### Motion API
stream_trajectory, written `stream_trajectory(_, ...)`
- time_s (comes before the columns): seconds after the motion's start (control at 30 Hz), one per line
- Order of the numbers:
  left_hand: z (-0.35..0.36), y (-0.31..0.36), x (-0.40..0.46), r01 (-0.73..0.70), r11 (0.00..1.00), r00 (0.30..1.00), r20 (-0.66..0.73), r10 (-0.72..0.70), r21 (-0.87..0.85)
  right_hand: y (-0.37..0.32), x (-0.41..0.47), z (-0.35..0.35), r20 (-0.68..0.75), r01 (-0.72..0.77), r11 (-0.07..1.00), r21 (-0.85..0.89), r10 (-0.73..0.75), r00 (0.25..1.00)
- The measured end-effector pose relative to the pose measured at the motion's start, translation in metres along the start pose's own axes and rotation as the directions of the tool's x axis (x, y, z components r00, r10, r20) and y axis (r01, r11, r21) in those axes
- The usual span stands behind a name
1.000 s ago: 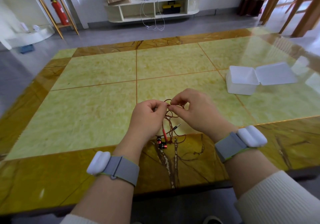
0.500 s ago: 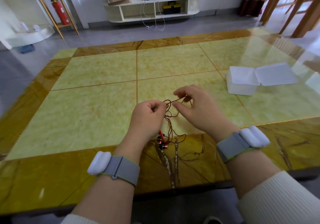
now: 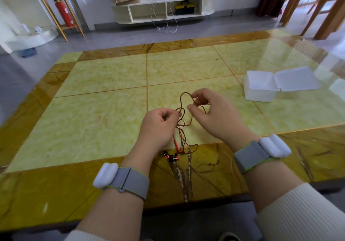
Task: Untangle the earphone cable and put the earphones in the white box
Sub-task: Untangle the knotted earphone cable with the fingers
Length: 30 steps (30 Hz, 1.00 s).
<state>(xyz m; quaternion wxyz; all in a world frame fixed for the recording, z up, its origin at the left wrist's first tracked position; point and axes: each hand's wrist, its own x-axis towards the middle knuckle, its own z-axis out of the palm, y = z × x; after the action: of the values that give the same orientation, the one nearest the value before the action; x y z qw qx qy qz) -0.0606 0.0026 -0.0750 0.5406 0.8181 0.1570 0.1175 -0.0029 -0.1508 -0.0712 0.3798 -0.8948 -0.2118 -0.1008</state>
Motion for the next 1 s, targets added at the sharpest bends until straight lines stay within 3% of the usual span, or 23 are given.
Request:
stream_trajectory(0.17,0.0,-0.001,0.001,0.007,1.0,1.0,0.021,-0.007,0.007,-0.001,0.001,-0.001,-0.025,0.064,0.997,0.031,-0.063,0.998)
stream_trajectory(0.4,0.001,0.0,0.001,0.002,1.0,0.999,0.036,-0.002,-0.013,-0.002,-0.001,0.003,0.134,0.089,0.995,0.041,-0.094,0.986)
stream_trajectory(0.6,0.001,0.001,0.0,0.059,0.998,0.998,-0.012,-0.059,-0.01,0.005,0.003,-0.005,0.062,-0.068,0.987,0.147,0.059,0.996)
stream_trajectory(0.73,-0.001,0.001,0.001,0.073,0.997,0.996,-0.047,-0.074,-0.016,0.001,0.005,-0.011,-0.009,-0.185,0.92,0.346,0.2,0.98)
stream_trajectory(1.0,0.004,-0.003,-0.001,0.044,0.998,0.991,0.126,-0.05,0.045,-0.004,0.003,-0.009,0.123,-0.244,0.832,0.497,0.211,0.97)
